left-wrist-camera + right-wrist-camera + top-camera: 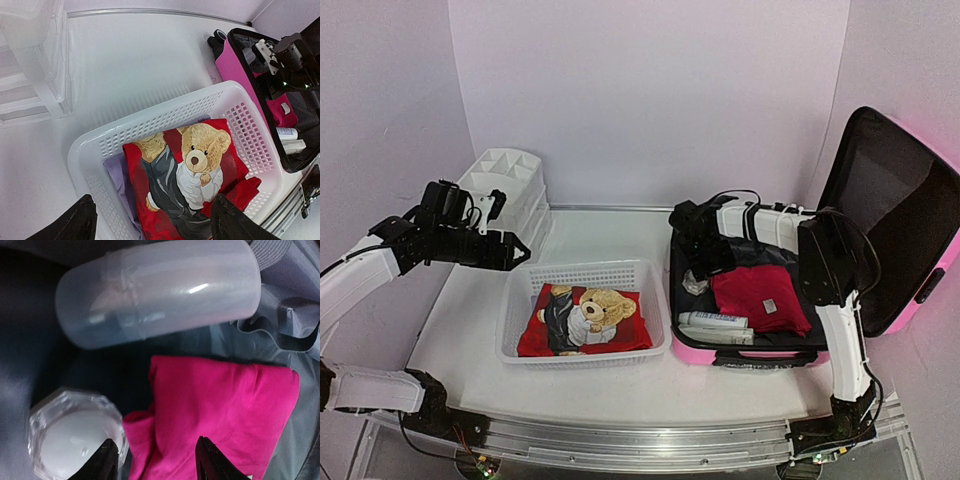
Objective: Open, take out, and arrange the luggage
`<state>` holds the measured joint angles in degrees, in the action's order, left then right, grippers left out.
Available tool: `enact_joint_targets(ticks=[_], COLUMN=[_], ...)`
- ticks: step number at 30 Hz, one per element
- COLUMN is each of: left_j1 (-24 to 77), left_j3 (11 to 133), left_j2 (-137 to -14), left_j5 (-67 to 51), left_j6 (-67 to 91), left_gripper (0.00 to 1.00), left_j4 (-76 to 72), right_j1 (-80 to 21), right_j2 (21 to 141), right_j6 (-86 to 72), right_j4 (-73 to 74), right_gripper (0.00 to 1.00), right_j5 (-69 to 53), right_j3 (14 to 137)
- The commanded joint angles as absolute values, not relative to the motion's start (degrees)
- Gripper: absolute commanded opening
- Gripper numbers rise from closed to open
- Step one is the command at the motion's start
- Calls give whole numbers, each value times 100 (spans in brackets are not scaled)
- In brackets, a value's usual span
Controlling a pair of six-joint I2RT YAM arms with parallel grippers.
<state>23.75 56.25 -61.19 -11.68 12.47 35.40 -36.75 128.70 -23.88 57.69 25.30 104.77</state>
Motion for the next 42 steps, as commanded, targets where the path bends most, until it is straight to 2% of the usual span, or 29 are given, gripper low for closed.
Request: enact_joint_targets(ticks=[1,9,19,29,42], left_j1=[2399,2399,2393,2392,2398], left_j3=[5822,5779,5792,5783,5761], left_j2=[-5933,-5936,-5963,-5964,-5984], left_j5=[-967,-920,-866,-845,-830], left_j6=[1107,1116,1090,1099,1115], left_gripper=[79,79,79,79,79], left_j4=[3341,3349,3357,3353,3357], right_j1=[-3583,-3418,-3409,-3304,-2418], right_j2=[13098,13308,12834,11646,10255], right_j6=[-2339,-2447,-2405,-1873,-1951], right_j4=[5723,5722,5715,5045,3092], right_gripper=[54,48,1,0,0], right_j5=[2795,2893,2795,2095,-25], right_j3=[10884,10958,10787,9918,7973])
